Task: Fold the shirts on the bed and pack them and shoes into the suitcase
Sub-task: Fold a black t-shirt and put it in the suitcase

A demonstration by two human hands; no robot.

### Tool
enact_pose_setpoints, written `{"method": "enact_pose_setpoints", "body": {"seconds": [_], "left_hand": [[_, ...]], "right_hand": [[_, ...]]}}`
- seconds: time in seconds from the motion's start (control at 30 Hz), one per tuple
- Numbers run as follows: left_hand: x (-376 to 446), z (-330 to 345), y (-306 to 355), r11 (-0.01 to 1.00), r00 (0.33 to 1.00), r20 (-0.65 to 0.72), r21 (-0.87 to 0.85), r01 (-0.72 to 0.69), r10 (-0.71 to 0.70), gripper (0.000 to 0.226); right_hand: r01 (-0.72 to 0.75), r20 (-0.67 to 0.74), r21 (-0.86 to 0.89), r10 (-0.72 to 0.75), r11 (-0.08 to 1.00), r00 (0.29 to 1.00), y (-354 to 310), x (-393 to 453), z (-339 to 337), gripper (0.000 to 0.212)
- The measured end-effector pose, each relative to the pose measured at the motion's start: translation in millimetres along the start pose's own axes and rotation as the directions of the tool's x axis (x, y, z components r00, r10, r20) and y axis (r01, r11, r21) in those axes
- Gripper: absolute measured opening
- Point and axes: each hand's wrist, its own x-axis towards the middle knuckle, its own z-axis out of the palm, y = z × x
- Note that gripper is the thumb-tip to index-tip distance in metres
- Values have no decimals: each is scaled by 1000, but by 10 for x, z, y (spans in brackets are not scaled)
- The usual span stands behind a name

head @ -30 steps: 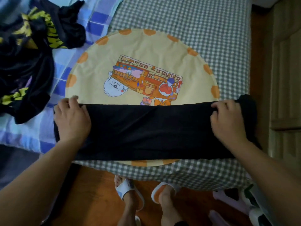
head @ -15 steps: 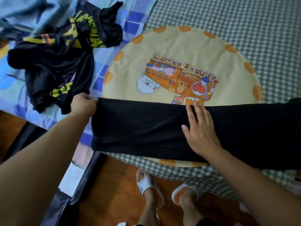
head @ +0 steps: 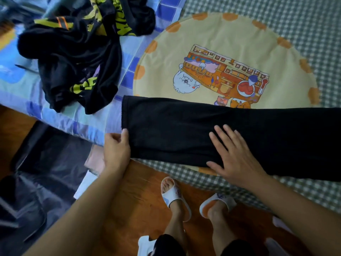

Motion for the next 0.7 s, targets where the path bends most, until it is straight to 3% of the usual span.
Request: {"method": "enact_pose_setpoints", "body": {"seconds": [0.13,0.23,0.37,0.53,0.7], "left_hand": [[-44,-1,-349,999,996,85,24,-30,27,20],[7,-132,-416,999,999,52,-33,-12,13,16],[66,-312,-446,991,994,93,-120,66,-54,16],[2,-192,-137,1000,971,238,16,-9,6,25],[39,-292,-181,978,981,188,186,-89,54,40]], "right_hand": [[-20,24,-16,21,1000,999,19,-139,87,75],[6,-35,-31,-7,999,999,31,-194,81,64],[-79,-32,-9,79,997,996,48,-251,83,95],[-137,1,-15,137,990,991,16,-276,41,100],[-238,67,2,237,971,969,9,-330,-64,106]]}}
